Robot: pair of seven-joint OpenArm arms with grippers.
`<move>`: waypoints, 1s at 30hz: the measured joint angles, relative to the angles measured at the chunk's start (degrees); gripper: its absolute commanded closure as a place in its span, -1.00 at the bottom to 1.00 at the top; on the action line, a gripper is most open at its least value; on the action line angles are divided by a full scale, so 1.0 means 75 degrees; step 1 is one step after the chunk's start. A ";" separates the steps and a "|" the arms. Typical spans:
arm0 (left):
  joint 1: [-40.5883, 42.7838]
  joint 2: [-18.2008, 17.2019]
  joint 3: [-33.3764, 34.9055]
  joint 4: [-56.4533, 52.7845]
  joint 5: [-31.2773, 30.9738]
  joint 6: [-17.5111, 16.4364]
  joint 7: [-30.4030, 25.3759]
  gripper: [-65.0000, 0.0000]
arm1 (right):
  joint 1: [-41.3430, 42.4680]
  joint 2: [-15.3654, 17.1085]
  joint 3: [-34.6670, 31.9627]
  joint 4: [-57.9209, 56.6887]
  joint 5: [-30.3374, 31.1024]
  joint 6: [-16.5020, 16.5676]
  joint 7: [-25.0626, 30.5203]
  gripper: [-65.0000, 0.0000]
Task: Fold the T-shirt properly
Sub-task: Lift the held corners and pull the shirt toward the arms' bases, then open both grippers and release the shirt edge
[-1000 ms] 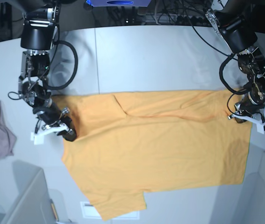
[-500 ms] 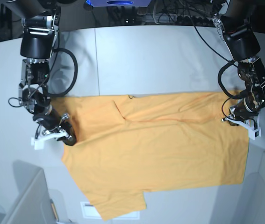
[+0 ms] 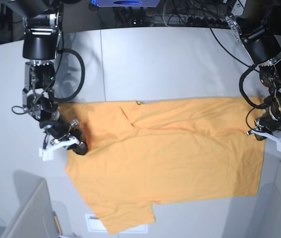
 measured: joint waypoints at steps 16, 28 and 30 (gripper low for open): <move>-0.0580 -0.0361 0.0790 -0.1003 -0.0009 0.0000 -0.0443 1.00 | 0.0015 0.0023 0.0044 0.0000 0.0000 -0.0006 0.0026 1.00; -0.0539 -0.0361 0.0793 -0.1157 -0.0003 0.0003 -0.0493 0.61 | -0.0009 0.0029 0.0044 0.0003 0.0000 -0.0006 0.0006 -0.03; -0.0583 -0.0361 0.0787 -0.1163 -0.0006 0.0003 -0.0493 0.18 | -0.0006 0.0032 0.0050 0.0003 0.0003 -0.0009 0.0020 0.01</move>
